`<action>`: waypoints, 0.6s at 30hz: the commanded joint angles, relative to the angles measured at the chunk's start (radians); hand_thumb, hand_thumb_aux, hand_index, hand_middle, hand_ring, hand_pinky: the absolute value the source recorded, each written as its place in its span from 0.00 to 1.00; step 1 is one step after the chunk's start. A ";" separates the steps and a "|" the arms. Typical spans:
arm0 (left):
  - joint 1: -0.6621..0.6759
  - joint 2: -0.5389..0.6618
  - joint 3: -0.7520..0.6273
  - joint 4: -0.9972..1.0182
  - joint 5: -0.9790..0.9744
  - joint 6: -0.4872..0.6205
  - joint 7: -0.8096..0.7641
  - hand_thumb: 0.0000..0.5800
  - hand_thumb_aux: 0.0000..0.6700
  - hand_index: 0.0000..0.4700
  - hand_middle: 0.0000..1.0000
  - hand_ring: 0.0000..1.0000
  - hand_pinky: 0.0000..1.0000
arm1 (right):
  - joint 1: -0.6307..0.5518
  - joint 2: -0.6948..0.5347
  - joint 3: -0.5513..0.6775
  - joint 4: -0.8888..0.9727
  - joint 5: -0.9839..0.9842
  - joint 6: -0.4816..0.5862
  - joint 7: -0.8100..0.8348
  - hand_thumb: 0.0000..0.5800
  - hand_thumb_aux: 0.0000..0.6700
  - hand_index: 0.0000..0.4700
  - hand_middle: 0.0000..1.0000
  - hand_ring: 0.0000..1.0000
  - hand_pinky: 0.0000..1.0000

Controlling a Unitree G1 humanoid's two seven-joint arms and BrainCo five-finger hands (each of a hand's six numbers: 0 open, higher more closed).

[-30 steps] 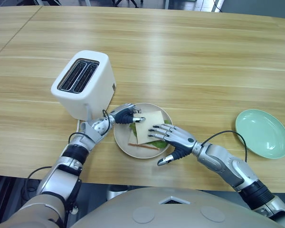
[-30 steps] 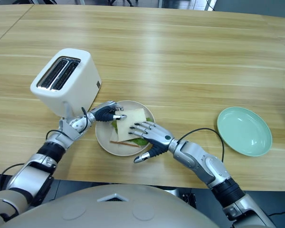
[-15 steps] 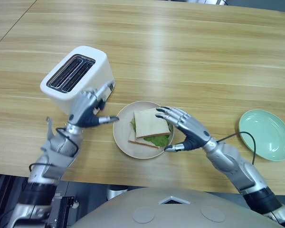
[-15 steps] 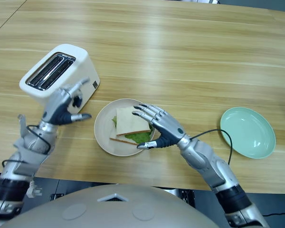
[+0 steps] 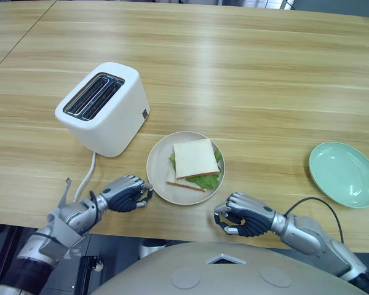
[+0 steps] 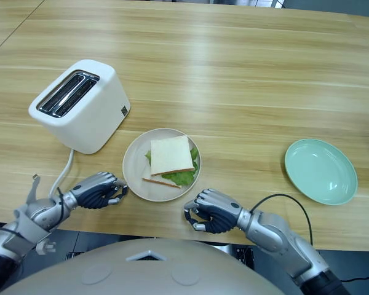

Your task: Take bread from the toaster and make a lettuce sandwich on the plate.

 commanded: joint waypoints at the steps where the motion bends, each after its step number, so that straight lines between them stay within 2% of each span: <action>1: -0.094 -0.093 -0.068 0.086 0.075 0.037 0.016 1.00 1.00 0.98 0.84 0.84 0.84 | -0.085 0.065 0.003 0.109 -0.129 0.076 -0.062 1.00 1.00 0.98 1.00 1.00 1.00; 8: -0.370 -0.297 -0.164 0.338 0.182 0.073 0.124 1.00 1.00 0.98 0.83 0.83 0.83 | -0.300 0.199 -0.031 0.366 -0.220 0.255 -0.225 1.00 1.00 0.98 1.00 1.00 1.00; 15: -0.659 -0.447 -0.158 0.755 0.194 0.177 0.358 1.00 1.00 0.98 0.82 0.82 0.82 | -0.569 0.292 -0.019 0.755 -0.213 0.323 -0.364 1.00 1.00 0.98 1.00 1.00 1.00; 18: -0.726 -0.473 -0.169 0.862 0.195 0.168 0.452 1.00 1.00 0.98 0.82 0.82 0.82 | -0.649 0.325 -0.015 0.900 -0.201 0.325 -0.428 1.00 1.00 0.98 1.00 1.00 1.00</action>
